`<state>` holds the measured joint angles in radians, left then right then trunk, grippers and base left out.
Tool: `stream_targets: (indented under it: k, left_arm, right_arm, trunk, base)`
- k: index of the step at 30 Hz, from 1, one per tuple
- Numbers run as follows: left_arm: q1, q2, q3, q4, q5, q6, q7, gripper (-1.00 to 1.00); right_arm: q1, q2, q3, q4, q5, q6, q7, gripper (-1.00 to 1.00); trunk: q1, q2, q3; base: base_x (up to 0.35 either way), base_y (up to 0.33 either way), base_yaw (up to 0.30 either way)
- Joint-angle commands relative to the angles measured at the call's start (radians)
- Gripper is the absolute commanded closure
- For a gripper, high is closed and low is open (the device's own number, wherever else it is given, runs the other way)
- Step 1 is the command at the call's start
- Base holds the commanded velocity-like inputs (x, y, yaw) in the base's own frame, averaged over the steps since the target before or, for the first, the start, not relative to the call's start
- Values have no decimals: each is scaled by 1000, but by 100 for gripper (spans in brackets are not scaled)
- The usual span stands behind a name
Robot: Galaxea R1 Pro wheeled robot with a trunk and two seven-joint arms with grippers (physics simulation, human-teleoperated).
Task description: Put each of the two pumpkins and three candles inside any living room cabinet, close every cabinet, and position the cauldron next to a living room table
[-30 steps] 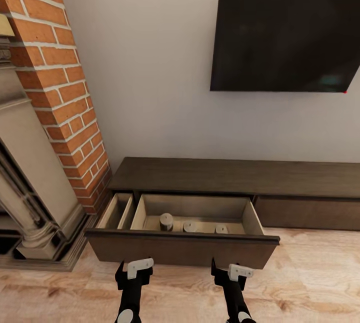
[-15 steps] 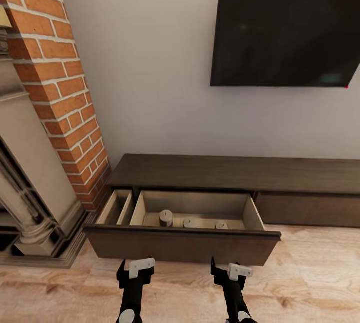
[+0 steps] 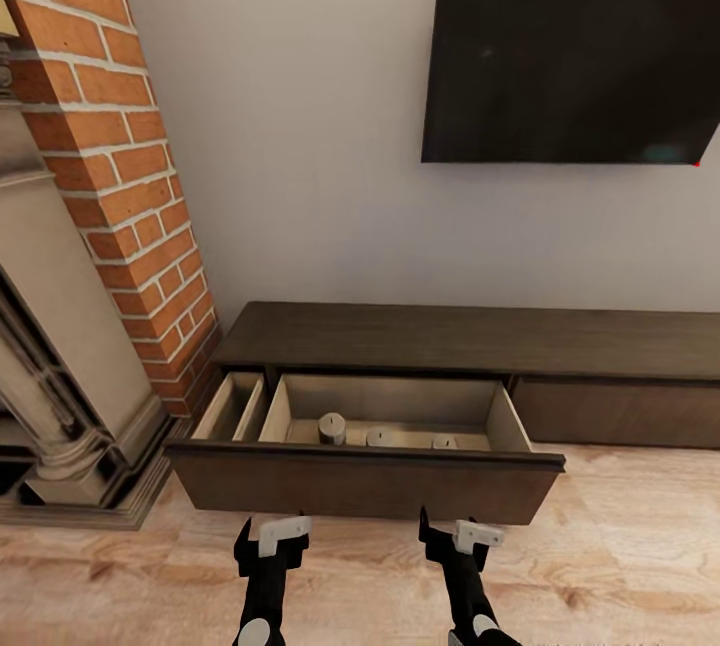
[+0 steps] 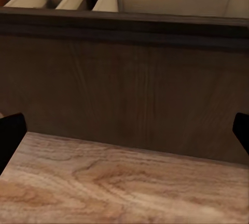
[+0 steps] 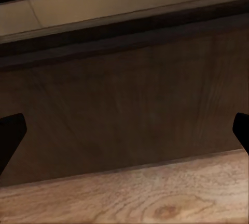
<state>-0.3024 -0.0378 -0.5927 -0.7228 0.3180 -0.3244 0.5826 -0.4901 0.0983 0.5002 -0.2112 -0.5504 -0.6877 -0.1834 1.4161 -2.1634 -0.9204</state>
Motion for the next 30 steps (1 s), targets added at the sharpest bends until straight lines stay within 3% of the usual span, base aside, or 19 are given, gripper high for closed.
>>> stream_targets:
  k: [1, 30]
  left_arm:
    - [-1, 1, -6, 0, 10, -6, 5, -100]
    - [-1, 3, -6, -1, 6, -6, 5, -100]
  right_arm:
    - [-1, 0, 9, -4, -2, -2, -8, -100]
    - [-1, -6, 8, -11, -2, 2, -7, -100]
  trunk:
    - [4, -8, -4]
    - [115, -211, -95]
  base:
    - [0, 0, 0]
    - [0, 0, 0]
